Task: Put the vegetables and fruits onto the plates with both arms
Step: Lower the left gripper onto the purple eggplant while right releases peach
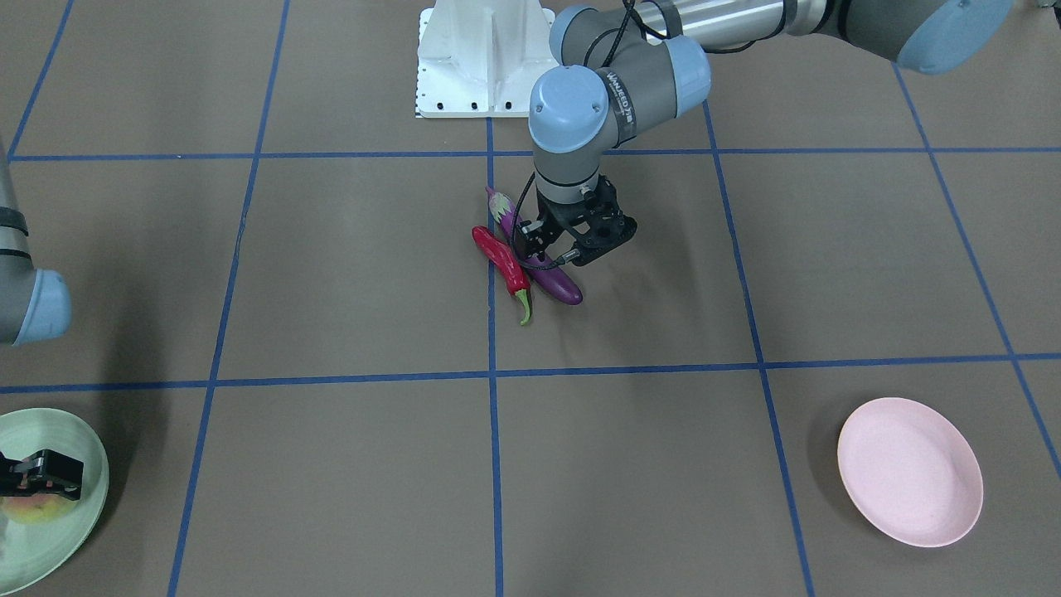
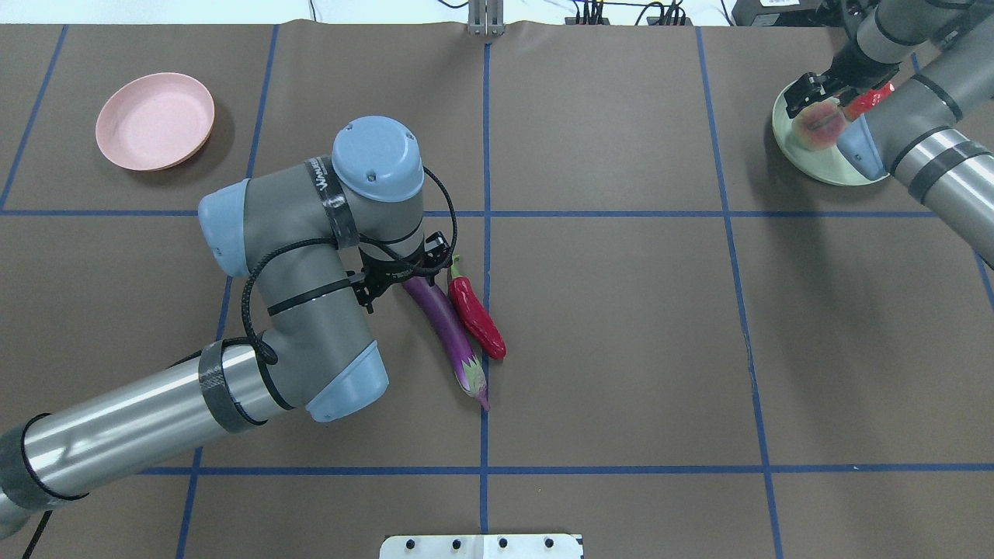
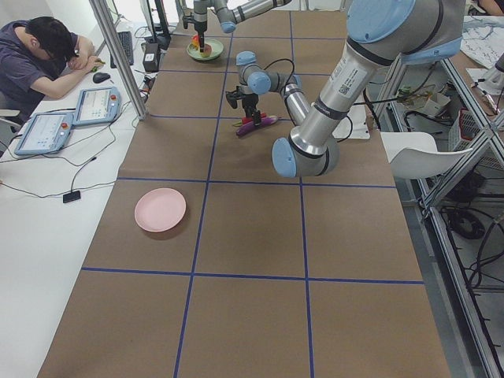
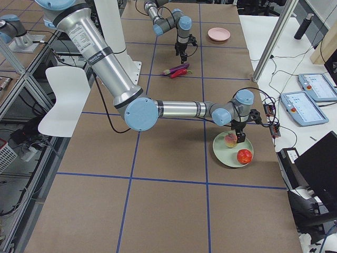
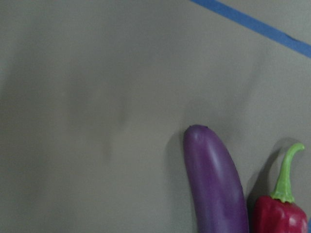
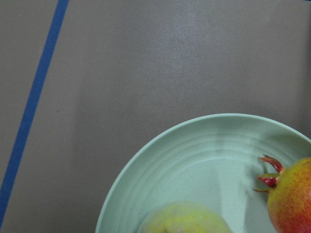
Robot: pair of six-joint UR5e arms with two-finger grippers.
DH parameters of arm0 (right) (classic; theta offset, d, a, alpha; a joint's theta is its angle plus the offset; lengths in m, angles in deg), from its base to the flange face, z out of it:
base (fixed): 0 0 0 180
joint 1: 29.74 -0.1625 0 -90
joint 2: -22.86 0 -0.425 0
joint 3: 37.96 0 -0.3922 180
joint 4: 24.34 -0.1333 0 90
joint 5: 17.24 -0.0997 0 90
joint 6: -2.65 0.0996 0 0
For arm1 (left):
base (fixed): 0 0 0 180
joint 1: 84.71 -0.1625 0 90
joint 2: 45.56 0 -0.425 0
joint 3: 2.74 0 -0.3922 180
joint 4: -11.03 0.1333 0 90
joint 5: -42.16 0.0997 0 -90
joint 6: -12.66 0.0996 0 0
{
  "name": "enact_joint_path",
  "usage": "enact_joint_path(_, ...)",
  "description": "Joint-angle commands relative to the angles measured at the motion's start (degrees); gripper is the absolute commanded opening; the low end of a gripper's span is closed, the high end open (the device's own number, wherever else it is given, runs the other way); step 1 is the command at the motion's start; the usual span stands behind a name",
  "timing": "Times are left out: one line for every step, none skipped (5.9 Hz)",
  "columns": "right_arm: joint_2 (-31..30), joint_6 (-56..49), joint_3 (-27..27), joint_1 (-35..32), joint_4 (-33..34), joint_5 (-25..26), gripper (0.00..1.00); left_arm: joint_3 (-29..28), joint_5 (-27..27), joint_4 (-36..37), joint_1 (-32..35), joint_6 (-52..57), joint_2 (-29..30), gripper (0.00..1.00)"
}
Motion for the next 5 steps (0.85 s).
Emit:
enact_joint_path(-0.1,0.0,0.0,0.0,0.0,0.0,1.0,-2.0,0.3,-3.0,-0.3,-0.4,-0.1,1.0)
enact_joint_path(0.0,0.0,0.0,0.0,0.0,0.0,1.0,-3.4,1.4,-4.8,-0.6,-0.4,0.0,1.0)
enact_joint_path(-0.1,0.0,0.0,0.0,0.0,0.1,1.0,-5.0,1.4,-6.9,-0.7,-0.4,0.0,1.0)
enact_joint_path(-0.1,-0.1,0.0,0.0,0.0,0.1,1.0,-5.4,1.4,-7.3,-1.0,-0.6,0.1,1.0)
enact_joint_path(-0.1,-0.1,0.0,0.1,0.0,0.1,1.0,-5.5,1.4,-7.6,-1.1,-0.6,0.1,1.0)
